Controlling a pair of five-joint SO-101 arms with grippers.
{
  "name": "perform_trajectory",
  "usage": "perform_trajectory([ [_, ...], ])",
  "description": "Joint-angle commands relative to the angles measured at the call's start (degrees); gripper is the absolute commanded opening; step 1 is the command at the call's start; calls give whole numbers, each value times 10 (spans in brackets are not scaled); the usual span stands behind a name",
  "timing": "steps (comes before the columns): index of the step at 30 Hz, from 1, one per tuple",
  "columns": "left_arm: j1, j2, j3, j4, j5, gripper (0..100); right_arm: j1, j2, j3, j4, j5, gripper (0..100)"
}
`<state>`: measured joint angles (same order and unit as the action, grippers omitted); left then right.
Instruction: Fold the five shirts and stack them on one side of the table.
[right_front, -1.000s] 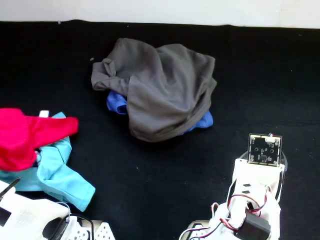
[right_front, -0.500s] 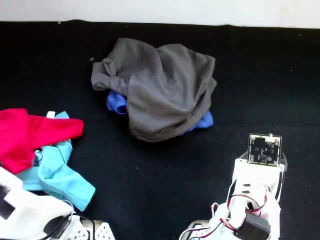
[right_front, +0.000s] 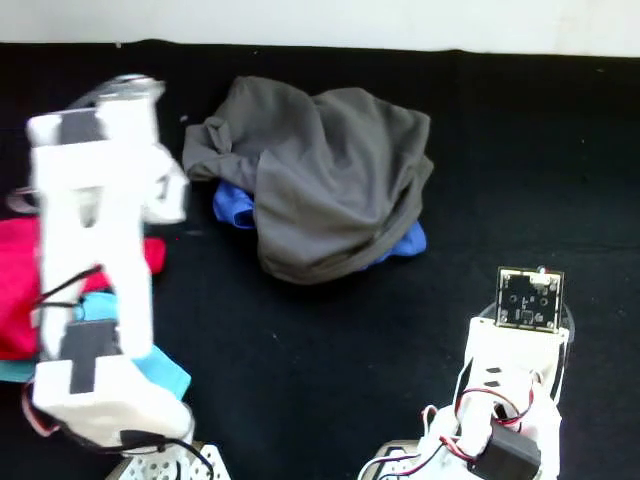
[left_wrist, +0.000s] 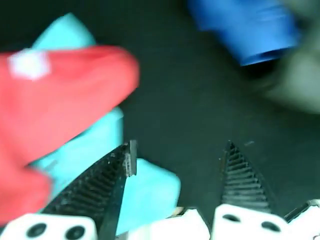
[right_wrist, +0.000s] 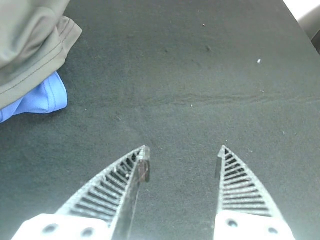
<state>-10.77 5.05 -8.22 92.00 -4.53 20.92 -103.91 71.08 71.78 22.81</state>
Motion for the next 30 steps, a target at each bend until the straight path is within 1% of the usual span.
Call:
perform_trajectory([
  [1, 103, -19, 29, -87, 85, 271, 1, 2, -1, 2, 5, 213],
  [4, 152, -19, 80, -170, 133, 271, 2, 2, -1, 2, 5, 213],
  [9, 199, -19, 164, -292, 138, 271, 3, 2, -1, 2, 5, 213],
  [14, 204, -9, 240, -406, 136, 271, 5, 1, -1, 2, 6, 213],
  [16, 201, 18, 251, -434, 135, 271, 5, 1, -1, 3, 6, 213],
  [19, 202, 63, 252, -439, 135, 265, 5, 1, -1, 3, 6, 213],
  [20, 203, 73, 252, -438, 135, 249, 5, 1, -1, 3, 6, 213],
  [21, 203, 75, 252, -436, 135, 209, 5, 1, -1, 3, 6, 213],
  [24, 200, 65, 251, -410, 134, 0, 5, 1, -1, 3, 6, 213],
  [26, 196, 44, 245, -369, 118, 28, 5, 1, 0, 3, 6, 213],
  [27, 190, 30, 237, -346, 107, 9, 5, 1, 0, 3, 5, 213],
  [30, 153, -31, 196, -265, 98, 8, 5, 1, 0, 3, 5, 213],
])
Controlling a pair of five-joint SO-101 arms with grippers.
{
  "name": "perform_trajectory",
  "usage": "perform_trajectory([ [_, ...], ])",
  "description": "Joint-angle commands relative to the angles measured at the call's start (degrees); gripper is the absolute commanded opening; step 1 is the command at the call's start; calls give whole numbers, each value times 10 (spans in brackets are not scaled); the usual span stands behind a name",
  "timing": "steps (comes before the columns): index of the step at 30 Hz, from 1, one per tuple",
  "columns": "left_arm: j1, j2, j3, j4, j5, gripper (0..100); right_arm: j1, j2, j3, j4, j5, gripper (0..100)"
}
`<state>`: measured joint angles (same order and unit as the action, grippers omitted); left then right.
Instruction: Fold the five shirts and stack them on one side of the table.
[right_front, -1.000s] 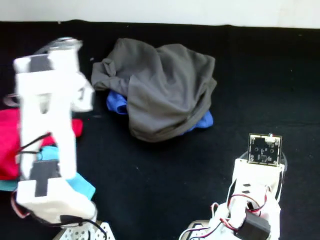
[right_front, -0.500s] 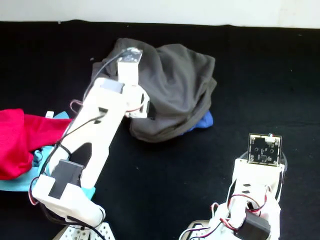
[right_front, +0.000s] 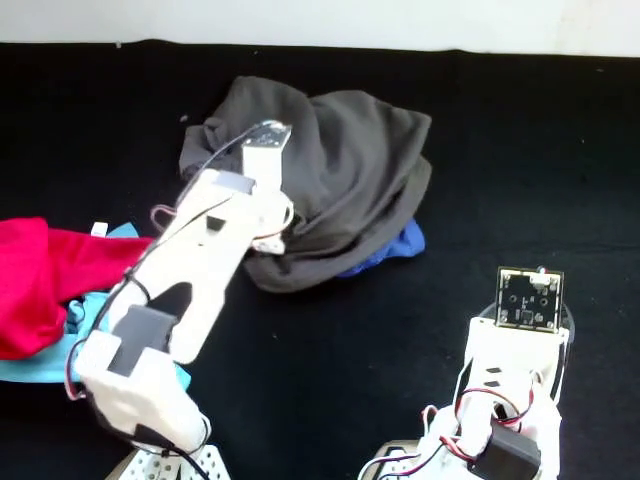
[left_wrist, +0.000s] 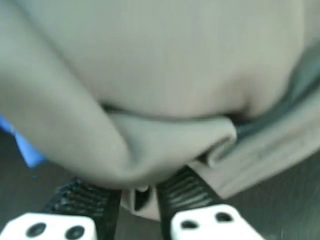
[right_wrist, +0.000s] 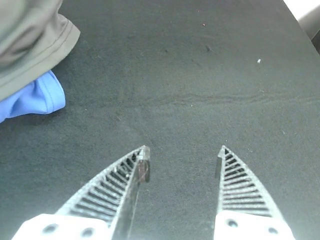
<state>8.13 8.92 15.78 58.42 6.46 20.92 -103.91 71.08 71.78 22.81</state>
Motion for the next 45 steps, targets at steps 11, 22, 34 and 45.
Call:
perform_trajectory([
  [11, -306, -342, -199, 233, -160, 8, 1, 1, 0, -2, 3, 213],
  [22, -614, -393, -174, 186, -290, 8, 5, 9, -83, -44, 3, 213],
  [34, -872, -126, -246, -3, -335, 8, -64, 407, -401, 13, -96, 213],
  [45, -934, 106, -531, 54, -332, 9, -252, 502, -521, 55, -142, 213],
])
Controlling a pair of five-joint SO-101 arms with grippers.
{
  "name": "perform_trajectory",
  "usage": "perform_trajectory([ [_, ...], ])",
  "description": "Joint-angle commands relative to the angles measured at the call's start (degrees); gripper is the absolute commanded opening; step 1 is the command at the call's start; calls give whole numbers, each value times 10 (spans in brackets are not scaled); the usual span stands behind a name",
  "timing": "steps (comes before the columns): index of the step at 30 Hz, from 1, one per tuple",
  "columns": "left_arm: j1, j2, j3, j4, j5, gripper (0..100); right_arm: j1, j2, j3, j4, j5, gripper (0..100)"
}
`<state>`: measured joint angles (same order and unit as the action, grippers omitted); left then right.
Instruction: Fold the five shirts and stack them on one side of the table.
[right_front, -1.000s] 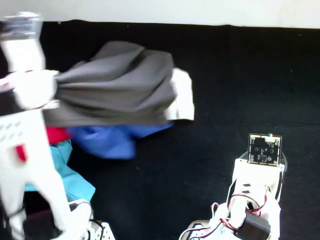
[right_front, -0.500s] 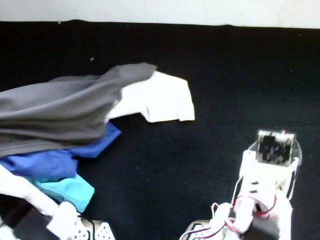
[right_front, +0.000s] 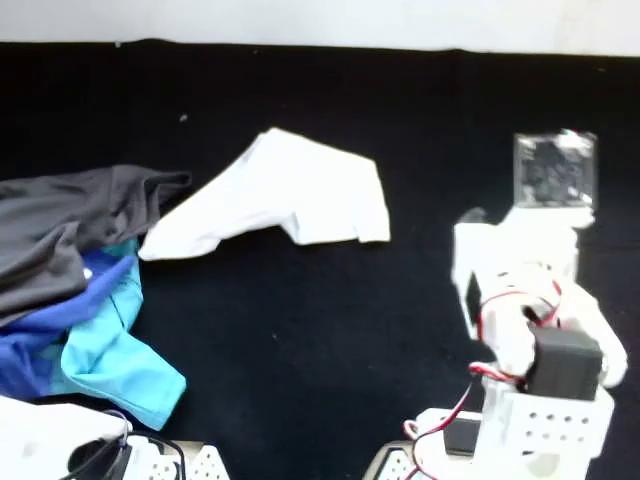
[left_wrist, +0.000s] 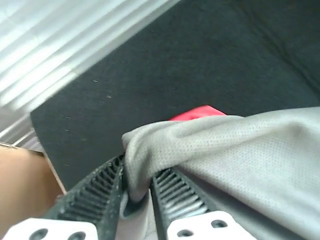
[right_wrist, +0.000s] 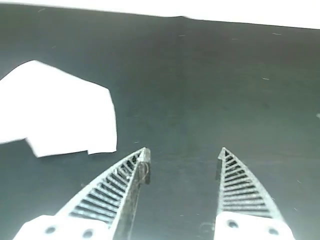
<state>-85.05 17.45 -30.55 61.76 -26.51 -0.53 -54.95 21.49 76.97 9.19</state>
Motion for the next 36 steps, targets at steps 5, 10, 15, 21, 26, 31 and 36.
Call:
perform_trajectory([
  [5, 33, 67, -83, 100, -4, 35, -71, 84, -28, -6, -6, 213],
  [10, 95, 70, -131, 273, -4, 233, -72, 151, -32, -6, -6, 213],
  [15, 206, 65, -202, 405, -2, 262, -72, 161, -31, -6, -4, 213],
  [21, 335, 25, -68, 405, -2, 237, -86, 166, -26, -27, -4, 213],
  [26, 438, -29, 155, 404, -6, 236, -87, 166, -27, -44, -4, 213],
  [31, 511, -49, 318, 372, -7, 208, -87, 167, -23, -43, -4, 213],
  [36, 491, -22, 421, 197, -8, 203, -87, 194, 4, -44, -4, 213],
])
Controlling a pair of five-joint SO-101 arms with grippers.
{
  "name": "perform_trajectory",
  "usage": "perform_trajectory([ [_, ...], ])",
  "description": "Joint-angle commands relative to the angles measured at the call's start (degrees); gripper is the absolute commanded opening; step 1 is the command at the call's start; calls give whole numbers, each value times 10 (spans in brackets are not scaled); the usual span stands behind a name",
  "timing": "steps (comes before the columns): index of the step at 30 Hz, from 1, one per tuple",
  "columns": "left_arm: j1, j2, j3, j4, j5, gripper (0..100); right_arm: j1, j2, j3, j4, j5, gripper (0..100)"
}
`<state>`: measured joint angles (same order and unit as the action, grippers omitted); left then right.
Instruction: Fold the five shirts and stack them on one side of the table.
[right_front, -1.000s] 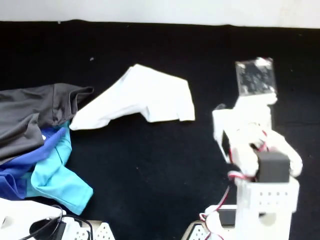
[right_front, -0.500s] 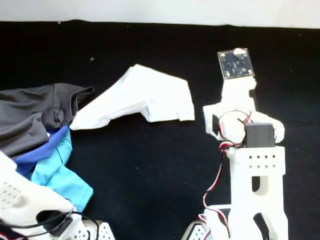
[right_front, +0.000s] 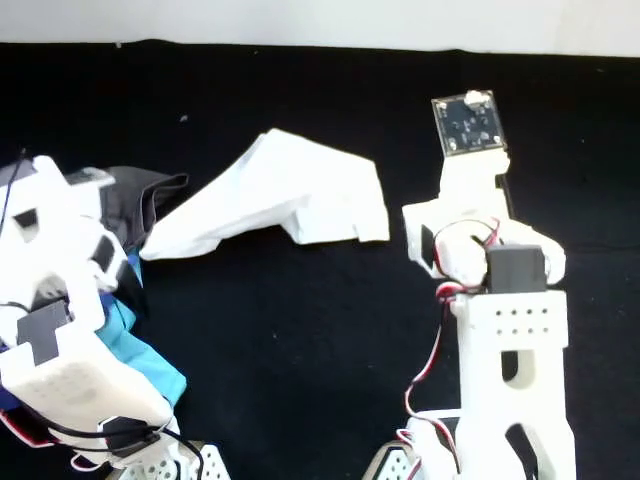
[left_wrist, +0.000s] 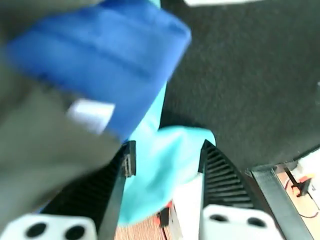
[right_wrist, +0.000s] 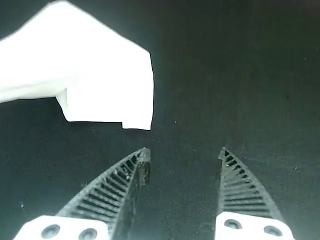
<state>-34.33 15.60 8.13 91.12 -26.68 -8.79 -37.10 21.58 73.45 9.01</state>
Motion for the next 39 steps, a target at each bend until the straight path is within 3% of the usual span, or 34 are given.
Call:
perform_trajectory([
  [1, -40, 6, 32, -123, -6, 203, -5, 26, 5, -7, -2, 213],
  [8, -209, 44, -131, -136, -5, 206, -26, 65, 2, -13, -2, 213],
  [15, -231, 68, -291, -51, -5, 206, -148, 162, -10, -26, -4, 213],
  [20, -257, 87, -362, -48, -5, 206, -152, 256, -93, -27, -4, 213],
  [32, -152, 86, -451, 92, -1, 204, -114, 532, -273, -47, -3, 213],
  [39, -89, 85, -507, 100, 25, 204, -92, 657, -366, -47, -2, 213],
])
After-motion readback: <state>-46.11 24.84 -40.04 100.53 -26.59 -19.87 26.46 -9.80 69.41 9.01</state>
